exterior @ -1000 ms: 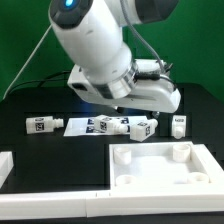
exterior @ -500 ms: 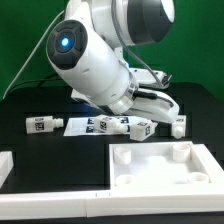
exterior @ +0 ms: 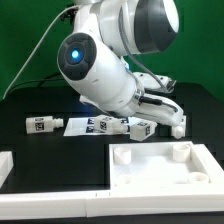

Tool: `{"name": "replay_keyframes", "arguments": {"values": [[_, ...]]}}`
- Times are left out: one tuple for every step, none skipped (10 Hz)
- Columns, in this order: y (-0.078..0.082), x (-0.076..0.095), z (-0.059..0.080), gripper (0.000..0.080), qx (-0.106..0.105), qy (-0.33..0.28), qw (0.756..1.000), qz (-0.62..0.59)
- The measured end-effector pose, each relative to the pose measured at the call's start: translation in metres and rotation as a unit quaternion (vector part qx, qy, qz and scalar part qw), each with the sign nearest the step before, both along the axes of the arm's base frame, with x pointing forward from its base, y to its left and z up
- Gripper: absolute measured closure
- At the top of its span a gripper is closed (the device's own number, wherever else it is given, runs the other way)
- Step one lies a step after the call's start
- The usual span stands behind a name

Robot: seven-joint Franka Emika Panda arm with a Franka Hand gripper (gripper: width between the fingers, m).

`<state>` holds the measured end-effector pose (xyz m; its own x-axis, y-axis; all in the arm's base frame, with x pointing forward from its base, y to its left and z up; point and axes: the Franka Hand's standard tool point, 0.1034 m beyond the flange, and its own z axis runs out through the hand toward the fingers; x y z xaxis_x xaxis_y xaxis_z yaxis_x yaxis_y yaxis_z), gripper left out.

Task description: Assemble one leg

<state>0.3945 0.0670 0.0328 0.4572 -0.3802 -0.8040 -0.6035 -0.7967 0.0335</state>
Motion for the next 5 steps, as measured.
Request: {"name": "replay_keyframes", "arguments": {"values": [[0.0002,-0.0014,-0.0014,0.0150,0.001,0.003,1.000,-0.002],[0.0002,-0.0013,-0.0014,0.0150,0.001,0.002,1.000,-0.002],[0.0001,-0.0012,-0.0014,0.0150,0.001,0.002,1.000,-0.002],[-0.0002,-0.0025,-0.0034,0.0150,0.001,0.004,1.000,-0.005],[-0.0010,-0.0067,-0.0087,0.0150,0.002,0.011,1.000,-0.010]]}}
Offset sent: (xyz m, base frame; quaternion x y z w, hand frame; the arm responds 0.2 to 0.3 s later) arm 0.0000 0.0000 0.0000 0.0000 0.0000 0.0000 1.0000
